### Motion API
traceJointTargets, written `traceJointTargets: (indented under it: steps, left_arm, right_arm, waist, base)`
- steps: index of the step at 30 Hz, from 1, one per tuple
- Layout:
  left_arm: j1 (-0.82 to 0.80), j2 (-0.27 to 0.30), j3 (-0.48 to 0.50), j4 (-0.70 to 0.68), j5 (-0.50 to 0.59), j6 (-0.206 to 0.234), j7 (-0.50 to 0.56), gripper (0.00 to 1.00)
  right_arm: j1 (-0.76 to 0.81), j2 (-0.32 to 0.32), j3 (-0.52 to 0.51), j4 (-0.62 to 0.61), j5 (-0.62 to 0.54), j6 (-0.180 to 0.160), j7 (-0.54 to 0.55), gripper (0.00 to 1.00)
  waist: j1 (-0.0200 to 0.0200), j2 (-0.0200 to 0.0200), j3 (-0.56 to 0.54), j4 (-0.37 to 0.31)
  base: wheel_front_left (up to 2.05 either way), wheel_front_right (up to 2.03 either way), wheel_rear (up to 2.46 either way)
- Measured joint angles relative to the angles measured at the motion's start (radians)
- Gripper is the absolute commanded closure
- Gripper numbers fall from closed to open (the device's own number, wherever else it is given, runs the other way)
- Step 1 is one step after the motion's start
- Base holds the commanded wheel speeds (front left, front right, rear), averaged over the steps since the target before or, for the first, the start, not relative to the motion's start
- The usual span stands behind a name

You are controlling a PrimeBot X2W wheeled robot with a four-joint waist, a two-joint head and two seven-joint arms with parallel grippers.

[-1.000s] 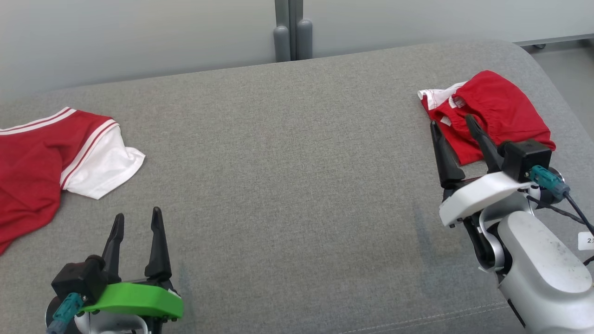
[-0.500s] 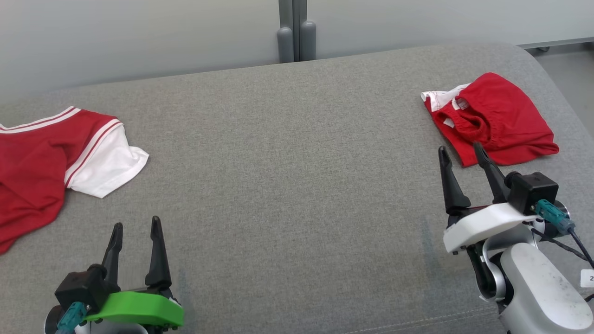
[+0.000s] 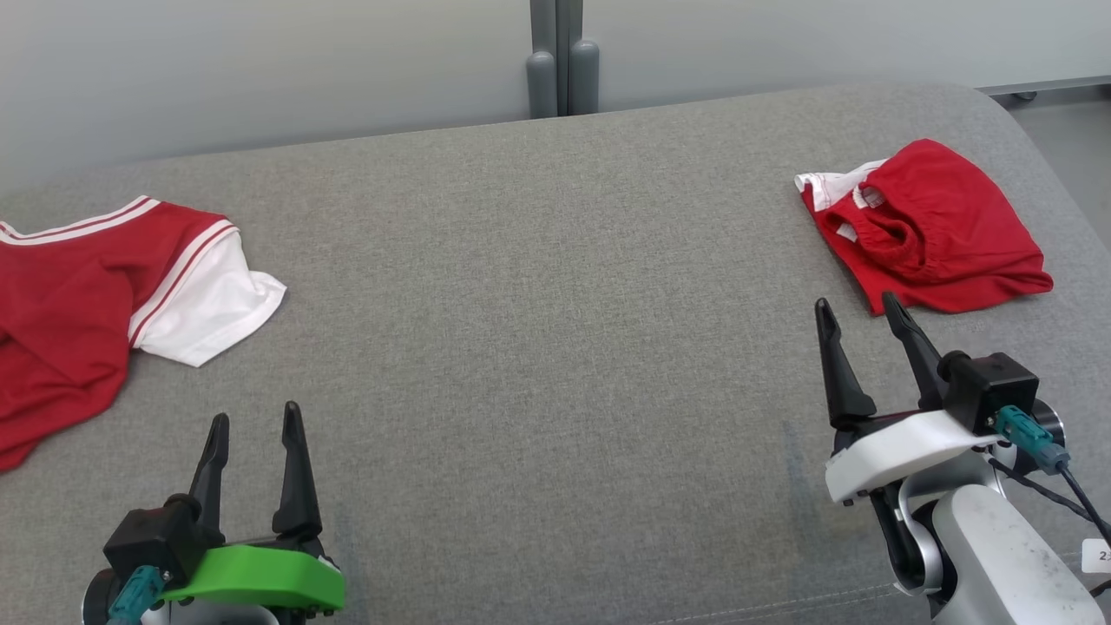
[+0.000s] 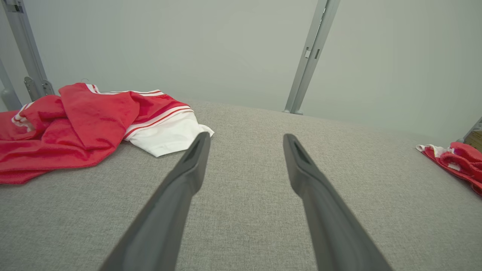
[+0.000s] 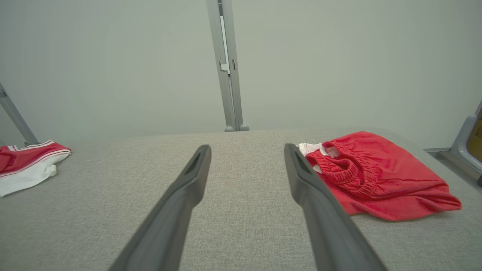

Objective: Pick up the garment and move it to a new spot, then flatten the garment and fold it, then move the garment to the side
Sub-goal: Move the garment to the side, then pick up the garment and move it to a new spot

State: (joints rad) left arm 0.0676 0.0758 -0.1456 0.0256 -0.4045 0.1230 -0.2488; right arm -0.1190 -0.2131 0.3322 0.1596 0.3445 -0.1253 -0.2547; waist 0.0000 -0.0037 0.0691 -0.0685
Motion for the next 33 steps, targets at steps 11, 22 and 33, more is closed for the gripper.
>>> traceJointTargets:
  steps: [11, 22, 33]
  left_arm:
    - [0.000, -0.005, -0.002, -0.002, 0.012, 0.000, 0.000, 0.00]
    - [0.005, -0.018, -0.006, -0.002, 0.013, 0.000, 0.000, 0.00]
    - [0.020, -0.022, -0.025, 0.001, 0.022, 0.000, 0.000, 0.00]
  right_arm:
    - [0.031, 0.017, -0.009, -0.022, -0.031, 0.000, 0.000, 0.00]
    - [0.056, 0.021, -0.015, -0.035, -0.046, 0.000, 0.000, 0.00]
    - [0.090, 0.021, -0.038, -0.044, -0.053, 0.000, 0.000, 0.00]
  waist:
    - [0.0000, 0.0000, -0.004, 0.008]
    - [0.0000, 0.0000, -0.016, 0.021]
    - [0.0000, 0.0000, -0.027, 0.046]
  base:
    - [0.00, 0.00, 0.00]
    - [0.00, 0.00, 0.00]
    - [0.00, 0.00, 0.00]
